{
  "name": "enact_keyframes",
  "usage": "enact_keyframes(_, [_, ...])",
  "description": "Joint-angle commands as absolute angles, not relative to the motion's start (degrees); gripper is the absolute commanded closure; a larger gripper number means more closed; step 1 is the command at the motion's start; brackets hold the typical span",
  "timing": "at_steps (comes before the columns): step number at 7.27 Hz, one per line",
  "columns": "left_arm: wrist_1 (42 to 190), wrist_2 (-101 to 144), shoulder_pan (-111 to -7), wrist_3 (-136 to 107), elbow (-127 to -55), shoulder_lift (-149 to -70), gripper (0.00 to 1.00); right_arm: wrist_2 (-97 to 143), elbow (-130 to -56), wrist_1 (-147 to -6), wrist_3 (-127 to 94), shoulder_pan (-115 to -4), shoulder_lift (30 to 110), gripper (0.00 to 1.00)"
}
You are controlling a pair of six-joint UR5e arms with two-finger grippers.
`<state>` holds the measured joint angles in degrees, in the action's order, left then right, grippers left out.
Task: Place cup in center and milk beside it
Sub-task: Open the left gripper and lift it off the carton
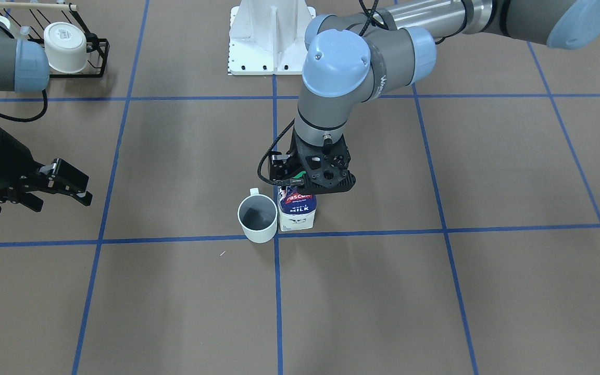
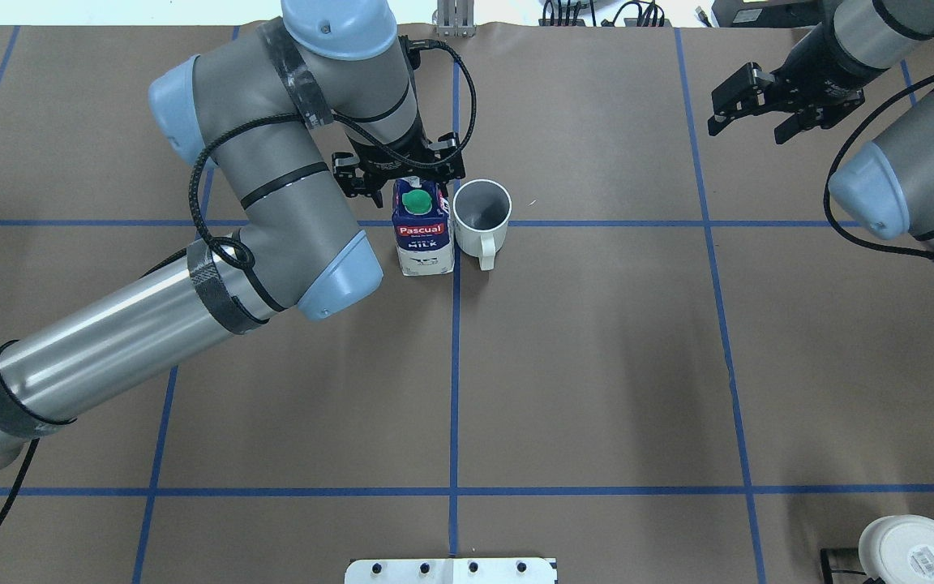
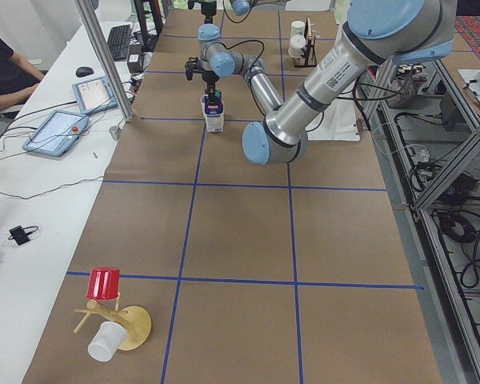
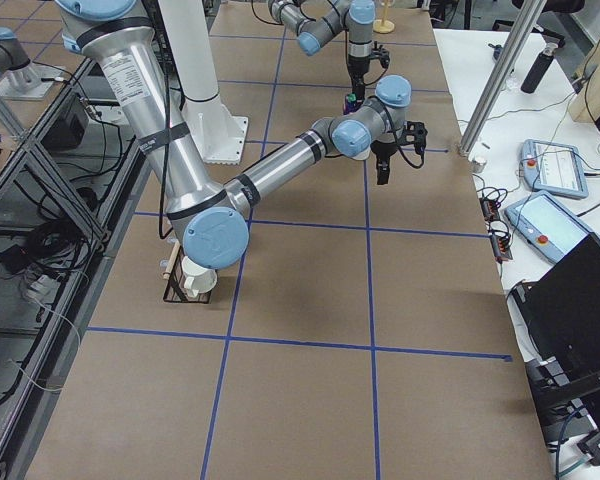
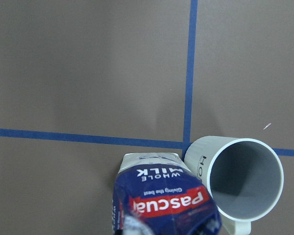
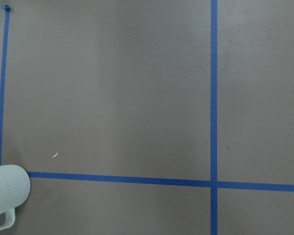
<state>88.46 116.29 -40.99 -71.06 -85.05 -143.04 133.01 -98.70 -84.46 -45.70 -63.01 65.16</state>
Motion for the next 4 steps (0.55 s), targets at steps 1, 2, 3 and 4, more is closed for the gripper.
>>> enact_keyframes(1, [88.1, 118.0, -41.7, -73.6, -87.7, -142.9, 0.02, 132.3, -98.4, -84.5, -45.7, -63.3, 65.9, 0.0])
enact_keyframes(2, [88.0, 124.5, -44.4, -73.7, -88.8, -142.6, 0.02, 131.8, -98.4, -84.1, -45.6, -63.5, 66.5, 0.0])
enact_keyframes(3, [88.1, 129.2, -47.4, -73.5, -92.4, -140.5, 0.02, 131.4, -98.0, -84.2, -45.4, -64.2, 66.7, 0.0])
enact_keyframes(4, [88.1, 129.4, -49.5, -72.9, -99.6, -135.7, 0.02, 131.0, -98.2, -83.8, -45.4, -64.8, 68.0, 0.0])
